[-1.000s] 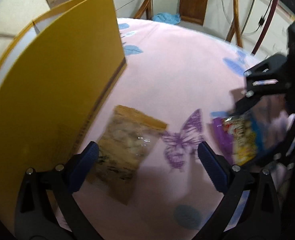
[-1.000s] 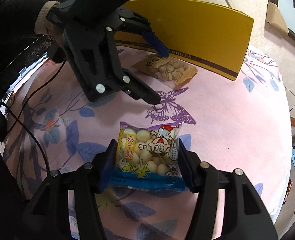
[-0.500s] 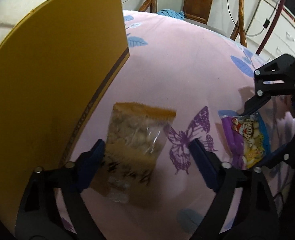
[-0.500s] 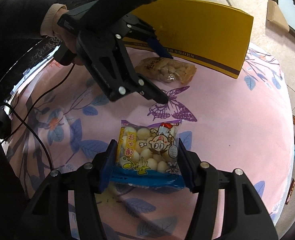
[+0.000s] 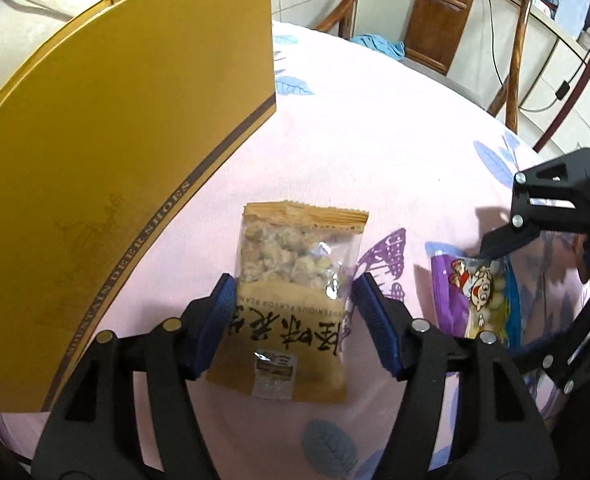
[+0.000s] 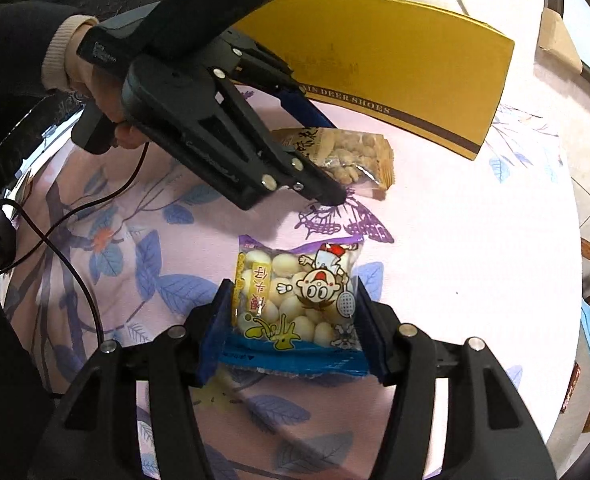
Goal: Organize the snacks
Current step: 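Grasp the brown paper peanut bag with the left tool while the right holds the candy bag, then carry both bags over the yellow box and open both tools to drop them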
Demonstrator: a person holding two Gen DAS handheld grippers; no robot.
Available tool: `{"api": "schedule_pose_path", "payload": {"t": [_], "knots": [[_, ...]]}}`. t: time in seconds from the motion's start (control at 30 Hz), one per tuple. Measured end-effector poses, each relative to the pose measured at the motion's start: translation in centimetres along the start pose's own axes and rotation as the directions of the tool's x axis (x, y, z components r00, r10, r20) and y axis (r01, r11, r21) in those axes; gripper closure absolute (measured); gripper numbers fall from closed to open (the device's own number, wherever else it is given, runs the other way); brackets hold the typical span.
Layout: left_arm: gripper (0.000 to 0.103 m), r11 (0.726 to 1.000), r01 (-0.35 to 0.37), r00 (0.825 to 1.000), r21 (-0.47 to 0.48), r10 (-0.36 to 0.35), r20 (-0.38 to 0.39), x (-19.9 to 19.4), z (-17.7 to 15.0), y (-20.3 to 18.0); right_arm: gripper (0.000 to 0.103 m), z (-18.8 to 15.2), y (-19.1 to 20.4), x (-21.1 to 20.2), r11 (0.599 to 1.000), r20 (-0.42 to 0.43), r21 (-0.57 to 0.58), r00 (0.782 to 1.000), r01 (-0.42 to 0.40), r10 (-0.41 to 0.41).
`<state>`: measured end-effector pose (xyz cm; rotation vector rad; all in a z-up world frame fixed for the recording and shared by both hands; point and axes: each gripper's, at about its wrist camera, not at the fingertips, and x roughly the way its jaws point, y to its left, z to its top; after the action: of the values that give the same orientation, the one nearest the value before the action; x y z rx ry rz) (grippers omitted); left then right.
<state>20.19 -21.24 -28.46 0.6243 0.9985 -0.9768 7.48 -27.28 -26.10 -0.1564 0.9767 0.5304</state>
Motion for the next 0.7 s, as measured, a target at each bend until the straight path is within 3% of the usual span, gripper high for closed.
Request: {"api": "schedule_pose_path", "payload": {"t": [0.17,0.43,0.7], "knots": [[0.057,0.998,-0.023,0.999,-0.054,0.025,0.036,-1.0,-1.1,0.1,0.049,-0.1,0.5,-0.2,1.000,0.006,0.000,1.000,0.023,-0.023],[0.061,0.989,-0.067,0.997,-0.135,0.070,0.017,-1.5,-1.6,-0.5,0.053,0.2,1.5,-0.6,0.999,-0.048,0.025,0.998,0.037,-0.036],[0.061,0.948,-0.115,0.993,-0.297,0.119,-0.006,-3.9,-4.0,0.2,0.058,-0.5,3.6,-1.8,0.998,-0.093,0.060,0.995,0.034,-0.029]]}}
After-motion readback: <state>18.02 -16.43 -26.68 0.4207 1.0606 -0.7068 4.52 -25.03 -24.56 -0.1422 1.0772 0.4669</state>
